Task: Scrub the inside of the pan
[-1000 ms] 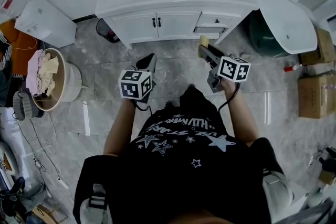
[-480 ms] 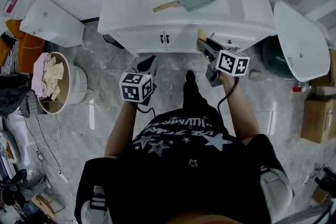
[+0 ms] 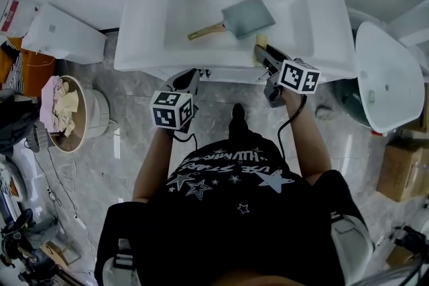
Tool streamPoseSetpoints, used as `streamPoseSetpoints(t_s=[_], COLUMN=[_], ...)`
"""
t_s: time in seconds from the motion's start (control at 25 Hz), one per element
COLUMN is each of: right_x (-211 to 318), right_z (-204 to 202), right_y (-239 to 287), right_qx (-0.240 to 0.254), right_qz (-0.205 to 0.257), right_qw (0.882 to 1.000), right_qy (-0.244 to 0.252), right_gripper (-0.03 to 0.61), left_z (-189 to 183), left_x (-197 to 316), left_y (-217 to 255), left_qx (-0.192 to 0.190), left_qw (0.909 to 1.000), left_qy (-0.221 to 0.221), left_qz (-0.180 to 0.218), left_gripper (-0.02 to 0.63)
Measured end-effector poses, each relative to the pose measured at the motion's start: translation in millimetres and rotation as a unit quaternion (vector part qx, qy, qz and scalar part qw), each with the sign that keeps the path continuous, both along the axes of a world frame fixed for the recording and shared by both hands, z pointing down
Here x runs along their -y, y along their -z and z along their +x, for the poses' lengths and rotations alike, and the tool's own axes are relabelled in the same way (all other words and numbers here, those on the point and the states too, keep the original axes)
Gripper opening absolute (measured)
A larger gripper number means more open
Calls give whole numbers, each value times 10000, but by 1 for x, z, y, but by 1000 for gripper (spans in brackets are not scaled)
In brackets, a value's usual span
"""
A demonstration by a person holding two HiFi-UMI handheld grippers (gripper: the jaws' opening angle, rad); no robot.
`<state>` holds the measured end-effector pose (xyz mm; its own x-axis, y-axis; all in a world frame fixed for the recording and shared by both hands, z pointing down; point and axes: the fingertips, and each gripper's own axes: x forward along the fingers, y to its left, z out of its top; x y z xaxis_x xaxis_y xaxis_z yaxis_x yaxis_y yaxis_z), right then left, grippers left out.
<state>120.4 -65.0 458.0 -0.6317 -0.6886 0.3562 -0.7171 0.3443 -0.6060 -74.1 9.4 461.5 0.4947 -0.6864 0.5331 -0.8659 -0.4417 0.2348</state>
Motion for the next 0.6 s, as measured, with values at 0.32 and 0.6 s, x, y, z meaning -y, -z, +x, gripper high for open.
streamPoseSetpoints(t_s=[0.32,0.6], right_x=[70,114], right_z=[11,19], right_y=[-8,-30], right_qx=[49,-14], right_qz=[-122,-265], right_qw=[9997,9989], right_qy=[201,393], right_gripper=[152,152], left_z=[10,22], left_x=[70,110], left_y=[6,-9], left_qx=[-80,138], left_qw=[9996,9993], left_qy=[220,336], left_qz=[126,18], left_gripper=[9,9])
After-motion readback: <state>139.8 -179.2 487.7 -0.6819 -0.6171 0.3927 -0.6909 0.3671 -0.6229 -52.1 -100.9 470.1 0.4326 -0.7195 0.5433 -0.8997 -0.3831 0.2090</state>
